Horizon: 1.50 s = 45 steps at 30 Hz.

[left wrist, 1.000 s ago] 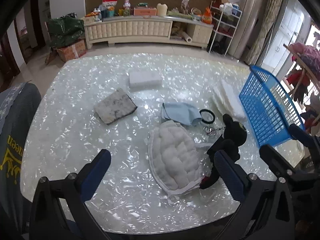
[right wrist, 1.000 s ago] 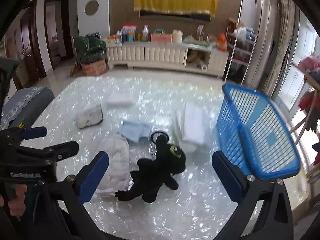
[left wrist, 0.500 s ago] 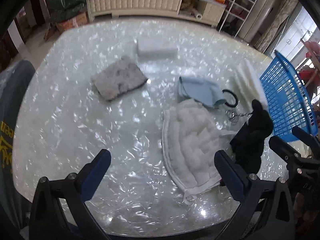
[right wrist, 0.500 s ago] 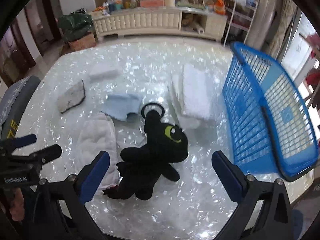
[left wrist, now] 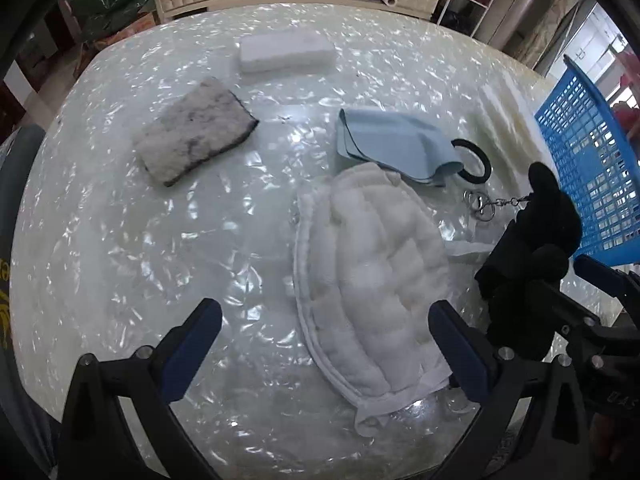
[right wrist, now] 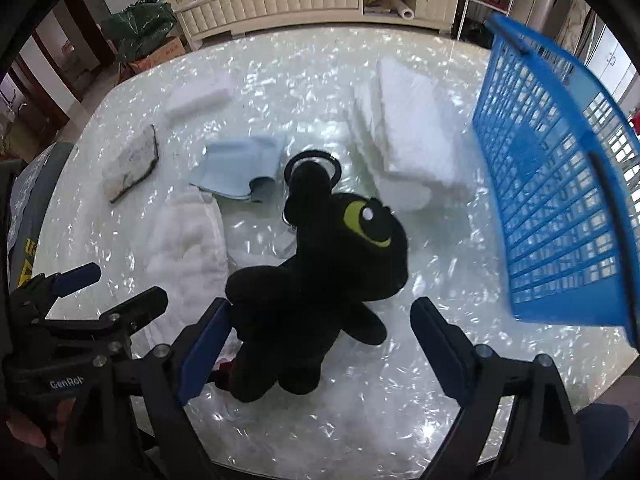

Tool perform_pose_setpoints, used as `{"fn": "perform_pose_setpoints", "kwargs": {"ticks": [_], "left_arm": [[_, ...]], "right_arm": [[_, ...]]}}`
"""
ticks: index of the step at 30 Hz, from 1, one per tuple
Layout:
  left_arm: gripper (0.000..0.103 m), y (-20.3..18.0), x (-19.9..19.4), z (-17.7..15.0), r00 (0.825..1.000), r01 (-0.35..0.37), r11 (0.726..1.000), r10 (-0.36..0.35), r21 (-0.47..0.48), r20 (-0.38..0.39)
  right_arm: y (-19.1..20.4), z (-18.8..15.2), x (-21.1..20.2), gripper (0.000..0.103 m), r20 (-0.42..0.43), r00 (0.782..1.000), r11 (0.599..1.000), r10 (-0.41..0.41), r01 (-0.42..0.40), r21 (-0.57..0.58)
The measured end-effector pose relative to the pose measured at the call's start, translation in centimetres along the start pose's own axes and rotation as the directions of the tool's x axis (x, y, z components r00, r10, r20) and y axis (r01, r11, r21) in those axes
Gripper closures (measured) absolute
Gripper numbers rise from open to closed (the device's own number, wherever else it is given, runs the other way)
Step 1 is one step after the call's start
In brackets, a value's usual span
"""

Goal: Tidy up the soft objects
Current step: 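Reach the right gripper to the black plush dragon and grasp it, then grasp the white quilted pad with the left gripper while the right gripper lifts the dragon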

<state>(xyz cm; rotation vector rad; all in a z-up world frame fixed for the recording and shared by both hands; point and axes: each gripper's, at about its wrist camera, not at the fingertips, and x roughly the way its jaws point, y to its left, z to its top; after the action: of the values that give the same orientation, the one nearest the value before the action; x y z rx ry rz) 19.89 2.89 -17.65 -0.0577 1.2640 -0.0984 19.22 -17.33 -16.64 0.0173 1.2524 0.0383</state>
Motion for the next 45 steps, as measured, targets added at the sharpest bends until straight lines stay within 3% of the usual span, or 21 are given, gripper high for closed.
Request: {"fn": "perform_pose_setpoints", "kwargs": {"ticks": [5,13,19,23,26,28,30,34,35,38,45], "left_arm": [[0.000,-0.3,1.5,0.1,1.000,-0.001,1.000,0.001,0.009,-0.023],[0.001,0.2,3.6,0.1,0.998,-0.002,1.000,0.002,-0.004,-0.056],[0.002,-0.1,4.2,0.0,0.998,-0.014,1.000,0.014,0.005,-0.056],[0.021,-1.3,4.3,-0.1,0.998,-0.045,0.997,0.048,0.059,-0.051],[0.022,-2.2,4.2,-0.1,0.998,-0.037,0.997,0.040,0.068,-0.043],[0.028,-2.3,4.3,-0.1,0.999,-0.038,0.997,0.041,0.069,-0.037],[0.049,-2.5,4.3,-0.1,0.999,-0.032,0.997,0.034,0.069,-0.028],[0.072,-2.9,3.6,-0.1,1.000,0.001,0.998,0.000,0.060,-0.019],[0.081,-3.1,3.6,-0.2,1.000,0.010,0.998,-0.009,0.059,-0.015],[0.086,-3.4,3.1,-0.4,0.998,0.054,0.997,-0.053,0.051,-0.020],[0.087,-3.3,2.2,-0.6,0.998,0.067,0.998,-0.067,0.020,-0.019]], "right_arm": [[0.1,0.2,1.1,0.014,-0.017,1.000,1.000,-0.010,0.010,-0.013],[-0.4,0.2,3.3,0.027,-0.068,0.998,1.000,0.011,-0.011,0.007],[-0.6,0.0,3.4,0.035,-0.058,0.998,1.000,0.011,-0.011,0.000],[-1.8,-0.3,3.1,0.042,-0.053,0.998,0.999,0.035,-0.033,0.023],[-2.3,-0.5,2.9,0.046,-0.053,0.997,0.998,0.052,-0.050,0.032],[-2.5,-0.6,2.8,0.047,-0.049,0.997,0.998,0.057,-0.056,0.029],[-2.6,-0.8,2.5,0.049,-0.045,0.997,0.998,0.059,-0.058,0.027],[-2.5,-1.1,2.2,0.052,-0.035,0.998,0.998,0.060,-0.059,0.020],[-2.5,-1.2,2.2,0.052,-0.033,0.998,0.998,0.061,-0.061,0.019],[-2.8,-1.6,1.7,0.055,-0.027,0.997,0.998,0.067,-0.067,0.020],[-3.0,-2.6,0.5,0.058,-0.018,0.997,0.997,0.074,-0.074,0.026]]}}
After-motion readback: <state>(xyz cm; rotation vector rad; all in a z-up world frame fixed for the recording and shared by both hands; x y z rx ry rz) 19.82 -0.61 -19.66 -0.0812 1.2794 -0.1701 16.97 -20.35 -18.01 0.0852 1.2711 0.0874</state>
